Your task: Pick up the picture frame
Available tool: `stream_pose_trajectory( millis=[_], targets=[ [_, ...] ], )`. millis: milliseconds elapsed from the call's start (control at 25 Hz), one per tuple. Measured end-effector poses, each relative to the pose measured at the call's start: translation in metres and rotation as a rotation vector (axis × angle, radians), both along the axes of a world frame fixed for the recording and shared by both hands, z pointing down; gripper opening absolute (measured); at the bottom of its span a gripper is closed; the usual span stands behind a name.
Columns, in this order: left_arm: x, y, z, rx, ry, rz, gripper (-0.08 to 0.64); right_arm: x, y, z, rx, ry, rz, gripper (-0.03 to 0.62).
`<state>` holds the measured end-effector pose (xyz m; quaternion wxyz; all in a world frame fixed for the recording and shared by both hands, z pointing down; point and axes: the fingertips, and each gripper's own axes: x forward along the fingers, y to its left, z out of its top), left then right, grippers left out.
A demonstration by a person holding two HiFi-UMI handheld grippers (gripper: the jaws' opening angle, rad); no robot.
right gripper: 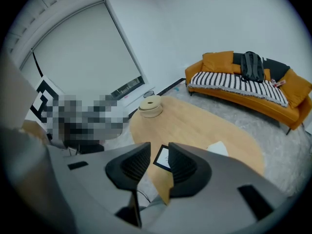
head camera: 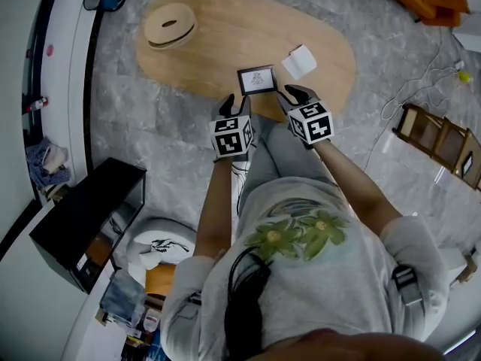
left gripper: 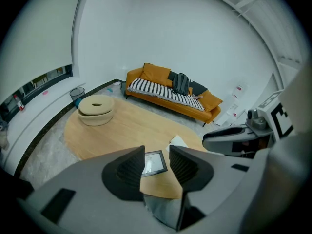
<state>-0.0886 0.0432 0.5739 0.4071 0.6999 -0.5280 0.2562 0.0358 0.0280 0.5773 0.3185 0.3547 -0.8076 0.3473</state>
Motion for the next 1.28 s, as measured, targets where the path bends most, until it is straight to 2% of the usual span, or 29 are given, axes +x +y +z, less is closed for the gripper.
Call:
stream_pose_trajectory(
  millis=[760, 1280],
  targets=[
    [-0.003, -0.009, 0.083, -0.074, -0.003, -0.002, 0.164, -0.004, -0.008, 0.081, -0.069, 0.043, -0.043, 0.112],
    [-0.006, -0.012, 0.146, -0.107, -0.014, -0.006, 0.164, 0.014, -0.014, 0.152, -0.123, 0.089, 0.018, 0.114]
  ],
)
